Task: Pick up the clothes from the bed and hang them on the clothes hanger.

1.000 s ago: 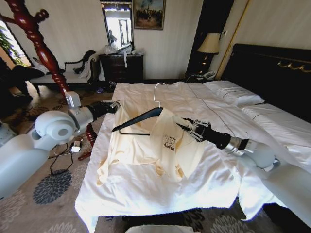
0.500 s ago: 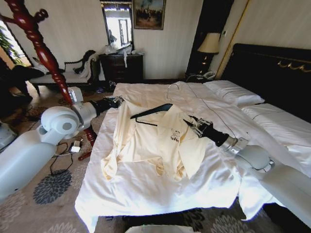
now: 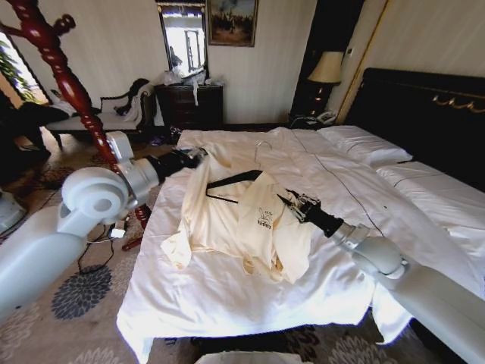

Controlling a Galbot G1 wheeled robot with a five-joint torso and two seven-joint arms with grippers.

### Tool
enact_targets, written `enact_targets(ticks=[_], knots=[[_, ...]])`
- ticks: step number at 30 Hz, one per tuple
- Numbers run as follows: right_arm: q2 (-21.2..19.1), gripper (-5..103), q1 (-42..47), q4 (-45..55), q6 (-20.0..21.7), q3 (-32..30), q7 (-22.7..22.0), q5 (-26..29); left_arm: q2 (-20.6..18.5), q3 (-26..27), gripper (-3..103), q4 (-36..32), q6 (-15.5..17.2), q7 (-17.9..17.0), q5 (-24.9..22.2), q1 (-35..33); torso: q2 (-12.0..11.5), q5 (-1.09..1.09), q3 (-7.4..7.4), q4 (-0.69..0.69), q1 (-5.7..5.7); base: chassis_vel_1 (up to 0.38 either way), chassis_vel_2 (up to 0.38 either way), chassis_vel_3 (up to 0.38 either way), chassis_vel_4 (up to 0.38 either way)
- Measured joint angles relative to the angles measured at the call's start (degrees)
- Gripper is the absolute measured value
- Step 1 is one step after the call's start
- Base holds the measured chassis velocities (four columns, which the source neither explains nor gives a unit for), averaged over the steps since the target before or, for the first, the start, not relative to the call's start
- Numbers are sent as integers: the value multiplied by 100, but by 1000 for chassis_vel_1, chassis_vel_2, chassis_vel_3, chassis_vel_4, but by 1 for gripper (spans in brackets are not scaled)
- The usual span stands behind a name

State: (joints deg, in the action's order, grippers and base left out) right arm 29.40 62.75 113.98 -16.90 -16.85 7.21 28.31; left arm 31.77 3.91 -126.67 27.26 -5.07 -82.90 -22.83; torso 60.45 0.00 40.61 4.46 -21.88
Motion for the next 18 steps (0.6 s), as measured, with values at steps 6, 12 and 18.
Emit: enact_targets(ticks=[6, 12, 18], knots=[[48, 22, -95, -94, 55, -12, -238, 35, -16, -113, 0, -252, 47, -19, -3, -103, 0, 0, 0, 1, 0, 0, 0, 0, 0], [-34, 19, 11, -185, 78, -231, -323, 13, -89, -36, 0, -521, 122, -71, 30, -276, 0, 0, 0, 1, 0, 0, 0, 0, 0], [-72, 19, 42, -183, -62, -323, -285, 71, -183, 87, 0, -304, 161, -29, 413, -402, 0, 0, 0, 1, 0, 0, 0, 0, 0]])
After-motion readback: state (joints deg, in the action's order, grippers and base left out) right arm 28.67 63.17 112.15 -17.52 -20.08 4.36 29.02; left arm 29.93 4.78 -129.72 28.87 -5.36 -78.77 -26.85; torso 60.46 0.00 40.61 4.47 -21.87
